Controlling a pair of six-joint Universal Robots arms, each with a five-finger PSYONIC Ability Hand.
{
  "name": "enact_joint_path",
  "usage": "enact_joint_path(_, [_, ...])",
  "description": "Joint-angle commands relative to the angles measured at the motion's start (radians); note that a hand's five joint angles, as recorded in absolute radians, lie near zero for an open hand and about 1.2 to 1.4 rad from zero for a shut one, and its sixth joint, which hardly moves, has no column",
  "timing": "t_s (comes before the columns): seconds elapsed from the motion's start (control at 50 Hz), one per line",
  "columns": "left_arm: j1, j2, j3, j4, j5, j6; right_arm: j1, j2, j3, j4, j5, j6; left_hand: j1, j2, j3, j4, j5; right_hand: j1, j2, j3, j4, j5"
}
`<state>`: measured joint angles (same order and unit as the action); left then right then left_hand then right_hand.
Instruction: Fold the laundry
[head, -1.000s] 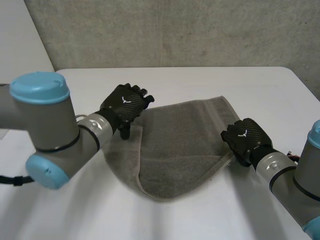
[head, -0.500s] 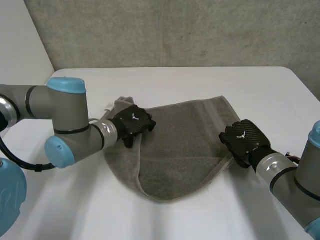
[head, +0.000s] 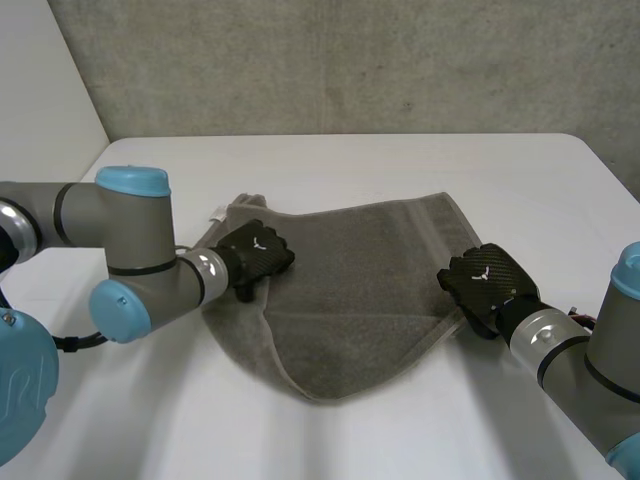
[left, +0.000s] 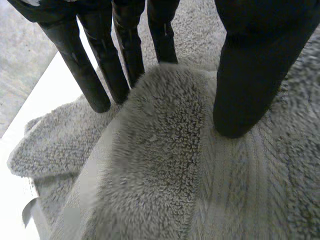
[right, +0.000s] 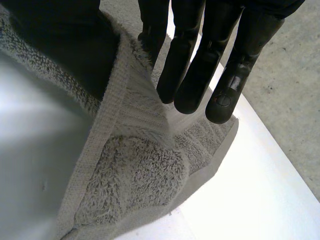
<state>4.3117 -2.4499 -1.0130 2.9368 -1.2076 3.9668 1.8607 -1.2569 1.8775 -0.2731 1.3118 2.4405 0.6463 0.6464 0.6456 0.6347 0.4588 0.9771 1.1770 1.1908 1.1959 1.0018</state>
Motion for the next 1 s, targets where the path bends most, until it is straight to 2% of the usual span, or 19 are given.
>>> enact_joint_path(0.02, [0.006, 0.017, -0.012, 0.002, -0.036, 0.022, 0.000, 0.001, -0.003, 0.000, 0.001, 0.000, 0.587, 0.587, 0.588, 0.599, 0.600, 0.419, 0.219, 0.205, 0.200, 0.220])
enact_joint_path(0.04, [0.006, 0.029, -0.012, 0.004, -0.052, 0.022, 0.000, 0.001, -0.005, 0.000, 0.001, -0.001, 0.748, 0.748, 0.749, 0.760, 0.761, 0.419, 0.219, 0.205, 0.200, 0.220])
enact_joint_path(0.16, [0.013, 0.131, -0.047, 0.021, -0.082, 0.009, -0.002, -0.004, -0.015, 0.002, 0.015, 0.000, 0.750, 0.750, 0.751, 0.762, 0.763, 0.419, 0.219, 0.205, 0.200, 0.220])
enact_joint_path(0.34, [0.011, 0.422, -0.214, 0.076, -0.090, -0.055, -0.011, -0.016, -0.060, 0.037, 0.026, 0.009, 0.750, 0.750, 0.751, 0.762, 0.763, 0.419, 0.219, 0.205, 0.200, 0.220])
enact_joint_path(0.48, [0.016, 0.571, -0.365, 0.070, -0.087, -0.140, -0.061, -0.078, -0.145, 0.199, 0.023, 0.020, 0.750, 0.750, 0.751, 0.762, 0.763, 0.419, 0.219, 0.205, 0.200, 0.220])
enact_joint_path(0.52, [0.039, 0.620, -0.447, 0.070, -0.084, -0.172, -0.063, -0.079, -0.153, 0.233, 0.017, 0.022, 0.263, 0.263, 0.263, 0.274, 0.276, 0.419, 0.219, 0.205, 0.200, 0.220])
enact_joint_path(0.54, [0.039, 0.620, -0.447, 0.070, -0.084, -0.172, -0.063, -0.079, -0.153, 0.233, 0.017, 0.022, 0.260, 0.260, 0.261, 0.272, 0.273, 0.419, 0.219, 0.205, 0.200, 0.220])
enact_joint_path(0.56, [0.051, 0.629, -0.482, 0.070, -0.082, -0.181, -0.063, -0.082, -0.152, 0.254, 0.011, 0.022, 0.086, 0.086, 0.086, 0.097, 0.099, 0.419, 0.219, 0.205, 0.200, 0.220])
enact_joint_path(0.64, [0.091, 0.629, -0.593, 0.087, -0.073, -0.189, -0.058, -0.081, -0.121, 0.262, 0.006, 0.022, 0.049, 0.049, 0.049, 0.060, 0.062, 0.419, 0.219, 0.205, 0.200, 0.220])
enact_joint_path(0.76, [0.102, 0.601, -0.659, 0.133, -0.073, -0.190, -0.057, -0.079, -0.100, 0.259, 0.006, 0.022, 0.019, 0.019, 0.020, 0.031, 0.032, 0.419, 0.219, 0.205, 0.200, 0.220])
enact_joint_path(0.8, [0.112, 0.595, -0.699, 0.166, -0.075, -0.192, -0.061, -0.076, -0.095, 0.258, 0.006, 0.022, -0.057, -0.057, -0.056, -0.045, -0.044, 0.419, 0.219, 0.205, 0.200, 0.220])
enact_joint_path(0.88, [0.112, 0.600, -0.733, 0.192, -0.075, -0.192, -0.061, -0.076, -0.092, 0.256, 0.006, 0.022, -0.145, -0.145, -0.144, -0.133, -0.132, 0.419, 0.219, 0.205, 0.200, 0.220])
enact_joint_path(1.0, [0.097, 0.652, -0.780, 0.252, -0.076, -0.216, -0.060, -0.076, -0.083, 0.250, 0.006, 0.020, -0.145, -0.145, -0.144, -0.134, -0.132, 0.419, 0.219, 0.205, 0.200, 0.220])
